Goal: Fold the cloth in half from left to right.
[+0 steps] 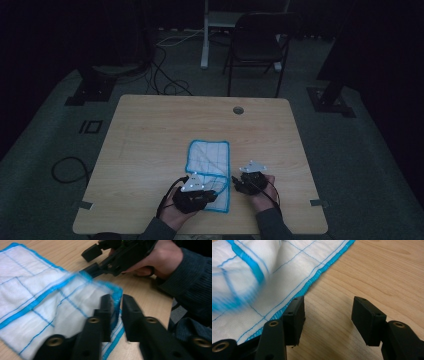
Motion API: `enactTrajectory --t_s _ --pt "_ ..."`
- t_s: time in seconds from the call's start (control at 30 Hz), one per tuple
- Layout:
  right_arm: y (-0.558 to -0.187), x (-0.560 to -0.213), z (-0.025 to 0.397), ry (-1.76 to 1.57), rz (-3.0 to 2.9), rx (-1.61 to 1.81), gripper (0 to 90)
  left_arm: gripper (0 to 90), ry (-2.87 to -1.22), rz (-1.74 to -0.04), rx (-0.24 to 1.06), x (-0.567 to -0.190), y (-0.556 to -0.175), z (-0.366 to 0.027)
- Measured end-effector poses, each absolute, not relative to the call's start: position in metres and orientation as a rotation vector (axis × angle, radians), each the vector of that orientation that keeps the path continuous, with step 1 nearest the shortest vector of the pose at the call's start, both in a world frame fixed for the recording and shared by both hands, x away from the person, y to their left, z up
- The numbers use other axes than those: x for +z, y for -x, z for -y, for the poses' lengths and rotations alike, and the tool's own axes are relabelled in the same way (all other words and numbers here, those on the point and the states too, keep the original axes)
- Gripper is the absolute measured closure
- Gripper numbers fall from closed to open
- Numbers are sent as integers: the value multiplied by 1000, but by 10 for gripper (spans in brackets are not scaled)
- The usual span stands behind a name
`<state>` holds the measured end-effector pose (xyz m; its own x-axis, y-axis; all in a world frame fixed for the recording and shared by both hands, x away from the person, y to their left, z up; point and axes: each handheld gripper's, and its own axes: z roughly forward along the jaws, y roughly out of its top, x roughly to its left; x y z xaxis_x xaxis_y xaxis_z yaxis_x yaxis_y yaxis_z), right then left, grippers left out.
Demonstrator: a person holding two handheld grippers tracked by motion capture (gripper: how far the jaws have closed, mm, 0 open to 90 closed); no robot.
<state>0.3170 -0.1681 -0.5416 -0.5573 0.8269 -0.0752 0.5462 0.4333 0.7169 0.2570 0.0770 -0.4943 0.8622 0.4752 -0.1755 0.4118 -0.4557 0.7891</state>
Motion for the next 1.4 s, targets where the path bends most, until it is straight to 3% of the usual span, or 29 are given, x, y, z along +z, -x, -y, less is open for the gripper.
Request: enactTrajectory --t_s 0.3,0.73,1.4 --pt "-315 -536 166 -1138 -2251 943 443 735 -2111 -745 185 -496 -262 -101" --pt "-319 -519 146 -998 -2258 1024 443 767 -2194 -856 179 -537 -258 -112" --pt "-336 -518 79 -801 -2369 1076 588 784 -2136 -868 165 -543 -257 -119"
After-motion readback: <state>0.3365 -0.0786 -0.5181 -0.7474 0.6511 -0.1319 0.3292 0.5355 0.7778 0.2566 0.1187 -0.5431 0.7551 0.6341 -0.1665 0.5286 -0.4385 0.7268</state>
